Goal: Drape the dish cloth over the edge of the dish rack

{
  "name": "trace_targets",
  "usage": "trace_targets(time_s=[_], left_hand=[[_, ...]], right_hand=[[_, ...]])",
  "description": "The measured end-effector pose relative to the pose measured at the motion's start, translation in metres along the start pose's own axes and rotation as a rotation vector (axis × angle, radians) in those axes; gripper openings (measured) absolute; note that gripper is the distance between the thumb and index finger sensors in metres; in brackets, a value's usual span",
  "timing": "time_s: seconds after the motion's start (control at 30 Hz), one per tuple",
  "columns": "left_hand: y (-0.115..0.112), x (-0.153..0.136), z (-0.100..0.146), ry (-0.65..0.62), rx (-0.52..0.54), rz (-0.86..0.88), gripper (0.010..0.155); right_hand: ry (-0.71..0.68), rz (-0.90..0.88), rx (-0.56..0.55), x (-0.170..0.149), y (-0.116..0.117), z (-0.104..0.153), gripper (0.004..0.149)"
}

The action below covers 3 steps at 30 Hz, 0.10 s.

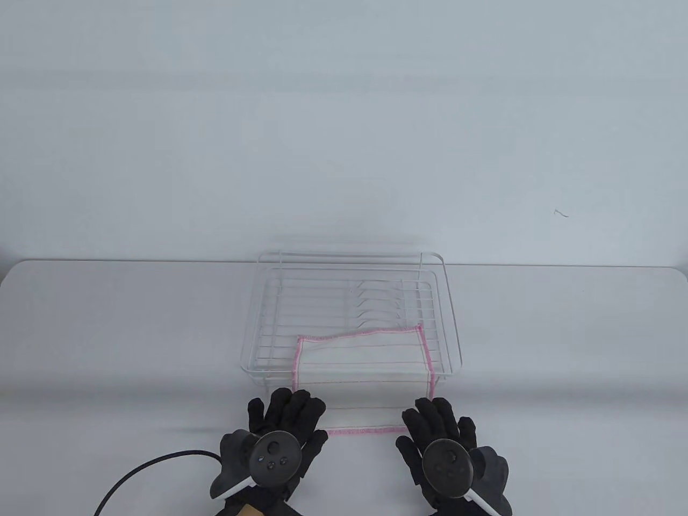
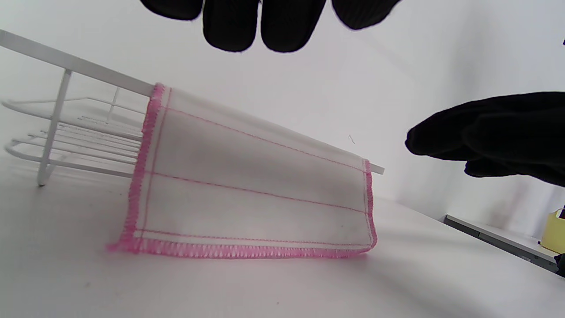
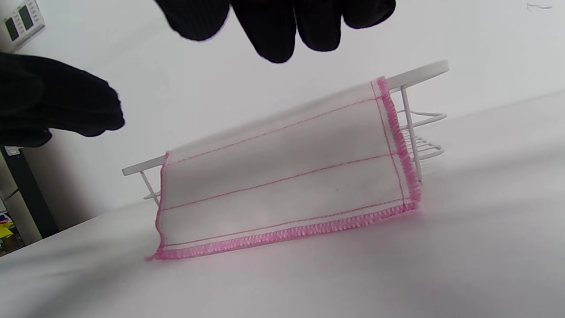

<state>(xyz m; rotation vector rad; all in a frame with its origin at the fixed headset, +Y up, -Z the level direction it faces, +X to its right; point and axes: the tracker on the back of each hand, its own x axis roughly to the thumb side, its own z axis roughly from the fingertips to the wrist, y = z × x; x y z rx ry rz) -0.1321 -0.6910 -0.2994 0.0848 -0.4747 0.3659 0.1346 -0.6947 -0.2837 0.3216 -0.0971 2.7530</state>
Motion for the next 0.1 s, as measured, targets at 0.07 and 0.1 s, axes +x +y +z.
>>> trace_targets(time_s=[0.07,0.1], left_hand=[[-0.0006,-0.0001,0.0003,-0.002,-0.001,0.003,0.057],[-0.0007,-0.0001,0.0005,-0.002,-0.002,0.003,0.057]], right_hand=[[-0.001,-0.003,0.004,-0.0002,0.0001,0.0003,0.054],[-0.002,-0.004,0.004,-0.0005,0.0003,0.0003,0.054]])
